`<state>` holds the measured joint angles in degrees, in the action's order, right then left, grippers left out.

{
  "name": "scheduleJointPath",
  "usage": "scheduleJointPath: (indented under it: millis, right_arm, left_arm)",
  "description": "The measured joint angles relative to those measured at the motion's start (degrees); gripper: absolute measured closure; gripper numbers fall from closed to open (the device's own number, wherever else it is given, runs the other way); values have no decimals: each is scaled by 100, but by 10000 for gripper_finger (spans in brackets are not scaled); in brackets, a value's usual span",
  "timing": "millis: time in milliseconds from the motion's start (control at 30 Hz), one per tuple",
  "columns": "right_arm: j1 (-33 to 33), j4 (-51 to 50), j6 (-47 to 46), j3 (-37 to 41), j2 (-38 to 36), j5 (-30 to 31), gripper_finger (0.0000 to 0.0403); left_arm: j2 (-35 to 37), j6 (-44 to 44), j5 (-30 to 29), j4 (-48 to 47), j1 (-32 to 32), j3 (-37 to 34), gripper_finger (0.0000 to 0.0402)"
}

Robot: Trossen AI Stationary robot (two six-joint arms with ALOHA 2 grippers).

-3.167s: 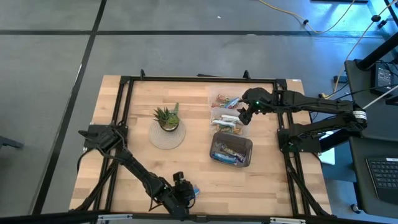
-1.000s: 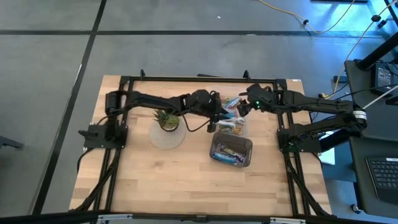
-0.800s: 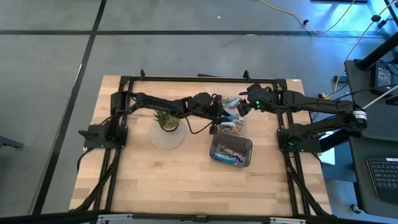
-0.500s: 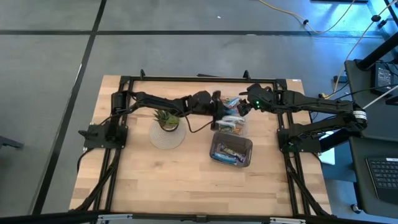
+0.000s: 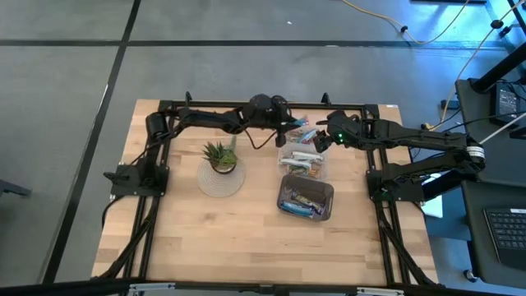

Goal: Pick and place Granola Bars by type
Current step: Put the red granola bar into the top transparent bin

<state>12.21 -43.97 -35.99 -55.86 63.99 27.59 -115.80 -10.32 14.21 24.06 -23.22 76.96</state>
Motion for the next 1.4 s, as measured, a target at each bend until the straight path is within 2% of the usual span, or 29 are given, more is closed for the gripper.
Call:
scheduleJointPath:
  millis: [67, 167, 533, 767, 1200, 1400]
  right_arm:
    - [0, 11, -5, 0, 0, 42, 131]
    - [0, 14, -152, 0, 0, 44, 131]
    - [0, 8, -149, 0, 4, 42, 131]
    - [0, 3, -140, 0, 4, 40, 131]
    - [0, -6, -129, 0, 4, 33, 131]
    - [0, -21, -111, 0, 4, -191, 131]
  left_arm:
    - [-136, 311, 355, -30, -89, 77, 329]
    - [-421, 514, 483, -35, -107, 250, 332]
    - [-906, 511, 98, -83, -46, 445, 334]
    - [-934, 421, 31, -425, -94, 420, 334]
    - [-939, 546, -7, -438, -76, 420, 328]
    - [-939, 1200, 81, -443, -65, 420, 294]
